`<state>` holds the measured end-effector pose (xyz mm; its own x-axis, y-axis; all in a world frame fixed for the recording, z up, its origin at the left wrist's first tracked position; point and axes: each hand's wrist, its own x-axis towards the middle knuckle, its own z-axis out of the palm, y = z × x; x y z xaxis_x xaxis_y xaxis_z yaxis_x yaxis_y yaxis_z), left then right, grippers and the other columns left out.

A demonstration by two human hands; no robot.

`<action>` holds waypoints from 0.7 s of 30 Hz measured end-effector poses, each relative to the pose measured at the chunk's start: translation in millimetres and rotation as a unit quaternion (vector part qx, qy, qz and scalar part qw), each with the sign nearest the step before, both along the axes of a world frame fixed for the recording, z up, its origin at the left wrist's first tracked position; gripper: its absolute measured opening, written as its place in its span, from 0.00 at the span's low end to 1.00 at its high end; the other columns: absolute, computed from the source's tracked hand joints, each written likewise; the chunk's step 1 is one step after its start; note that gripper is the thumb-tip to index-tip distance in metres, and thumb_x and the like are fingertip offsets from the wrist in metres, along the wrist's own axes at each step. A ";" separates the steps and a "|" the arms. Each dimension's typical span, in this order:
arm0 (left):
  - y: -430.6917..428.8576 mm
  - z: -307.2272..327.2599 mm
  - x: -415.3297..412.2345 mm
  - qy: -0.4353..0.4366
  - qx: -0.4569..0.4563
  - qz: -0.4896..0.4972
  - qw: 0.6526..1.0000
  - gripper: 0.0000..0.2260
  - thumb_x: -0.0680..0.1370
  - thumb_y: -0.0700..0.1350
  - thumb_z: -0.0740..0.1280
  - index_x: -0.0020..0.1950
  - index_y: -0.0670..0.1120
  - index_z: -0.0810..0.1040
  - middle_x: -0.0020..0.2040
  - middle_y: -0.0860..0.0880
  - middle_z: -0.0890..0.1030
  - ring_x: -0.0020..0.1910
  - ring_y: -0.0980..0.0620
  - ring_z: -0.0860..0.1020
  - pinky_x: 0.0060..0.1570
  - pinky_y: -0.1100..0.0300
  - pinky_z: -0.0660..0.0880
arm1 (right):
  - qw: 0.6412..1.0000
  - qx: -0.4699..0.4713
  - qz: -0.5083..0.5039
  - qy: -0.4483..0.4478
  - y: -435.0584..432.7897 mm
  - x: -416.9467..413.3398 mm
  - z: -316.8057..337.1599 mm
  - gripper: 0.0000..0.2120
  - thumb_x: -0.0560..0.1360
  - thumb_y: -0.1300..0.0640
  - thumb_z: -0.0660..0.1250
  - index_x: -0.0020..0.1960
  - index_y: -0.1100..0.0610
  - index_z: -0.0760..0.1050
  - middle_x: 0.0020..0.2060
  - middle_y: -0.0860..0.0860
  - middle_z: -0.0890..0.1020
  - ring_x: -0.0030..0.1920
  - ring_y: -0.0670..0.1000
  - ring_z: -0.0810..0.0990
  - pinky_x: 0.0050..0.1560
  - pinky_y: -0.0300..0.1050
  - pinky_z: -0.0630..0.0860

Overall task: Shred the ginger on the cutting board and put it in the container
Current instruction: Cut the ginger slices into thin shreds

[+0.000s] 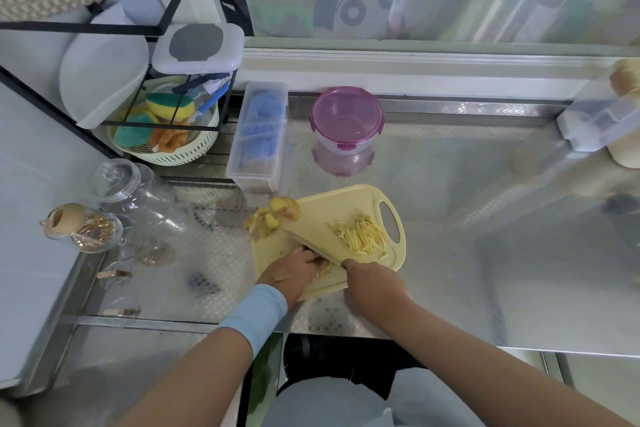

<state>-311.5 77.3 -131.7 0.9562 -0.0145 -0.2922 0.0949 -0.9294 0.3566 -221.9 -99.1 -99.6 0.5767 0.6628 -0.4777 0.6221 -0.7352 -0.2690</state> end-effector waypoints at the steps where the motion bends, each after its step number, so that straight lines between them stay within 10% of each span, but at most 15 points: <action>1: 2.1 1.8 0.7 0.025 0.015 -0.012 1.000 0.20 0.81 0.48 0.59 0.74 0.53 0.67 0.74 0.52 0.65 0.71 0.50 0.65 0.67 0.53 0.67 | 1.000 -0.003 -0.004 0.002 -4.2 -0.5 3.2 0.10 0.81 0.60 0.55 0.59 0.51 0.70 0.39 0.51 0.76 0.38 0.57 0.76 0.37 0.47 0.71; 5: 5.4 0.2 1.6 0.002 0.003 -0.035 0.999 0.30 0.67 0.38 0.76 0.69 0.46 0.74 0.69 0.48 0.74 0.65 0.45 0.74 0.55 0.52 0.78 | 1.000 -0.013 -0.003 -0.014 -15.8 -5.8 1.5 0.13 0.80 0.62 0.55 0.61 0.51 0.70 0.36 0.50 0.74 0.36 0.57 0.76 0.34 0.47 0.70; 12: -1.2 6.5 -0.4 0.002 -0.018 0.037 0.999 0.20 0.83 0.49 0.56 0.75 0.54 0.66 0.73 0.51 0.65 0.71 0.50 0.65 0.67 0.57 0.65 | 1.000 0.004 0.003 0.010 15.2 3.7 -2.3 0.13 0.79 0.64 0.57 0.61 0.54 0.71 0.34 0.49 0.69 0.35 0.55 0.72 0.32 0.45 0.67; 21: 2.3 8.8 3.5 0.034 0.048 -0.039 0.998 0.27 0.79 0.39 0.62 0.78 0.47 0.61 0.78 0.49 0.58 0.75 0.47 0.57 0.72 0.54 0.59 | 1.000 0.001 -0.013 -0.009 -11.3 0.4 -3.5 0.14 0.77 0.63 0.56 0.59 0.50 0.71 0.34 0.50 0.73 0.34 0.57 0.75 0.31 0.46 0.71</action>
<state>-308.0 79.6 -122.9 0.9314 -0.0559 -0.3597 0.0427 -0.9645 0.2604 -221.5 -110.4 -103.1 0.6022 0.6483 -0.4659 0.6078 -0.7507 -0.2590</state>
